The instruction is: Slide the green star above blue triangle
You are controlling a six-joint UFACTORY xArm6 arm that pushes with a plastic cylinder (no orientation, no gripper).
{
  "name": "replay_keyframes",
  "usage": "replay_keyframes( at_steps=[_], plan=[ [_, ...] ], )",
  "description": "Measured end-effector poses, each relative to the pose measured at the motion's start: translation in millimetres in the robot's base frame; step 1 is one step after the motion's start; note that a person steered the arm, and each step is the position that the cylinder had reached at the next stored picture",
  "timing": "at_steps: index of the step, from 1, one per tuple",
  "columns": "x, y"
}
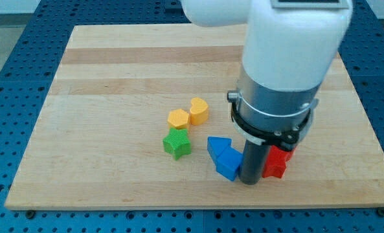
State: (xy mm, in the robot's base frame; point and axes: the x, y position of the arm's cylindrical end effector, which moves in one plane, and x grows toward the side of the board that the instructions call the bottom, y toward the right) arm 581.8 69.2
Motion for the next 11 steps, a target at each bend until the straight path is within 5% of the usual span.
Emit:
replay_keyframes(
  at_steps=[3, 6, 11],
  plan=[
    [36.9, -18.8],
    [-39.9, -143.6],
    [-193.3, -118.0]
  ],
)
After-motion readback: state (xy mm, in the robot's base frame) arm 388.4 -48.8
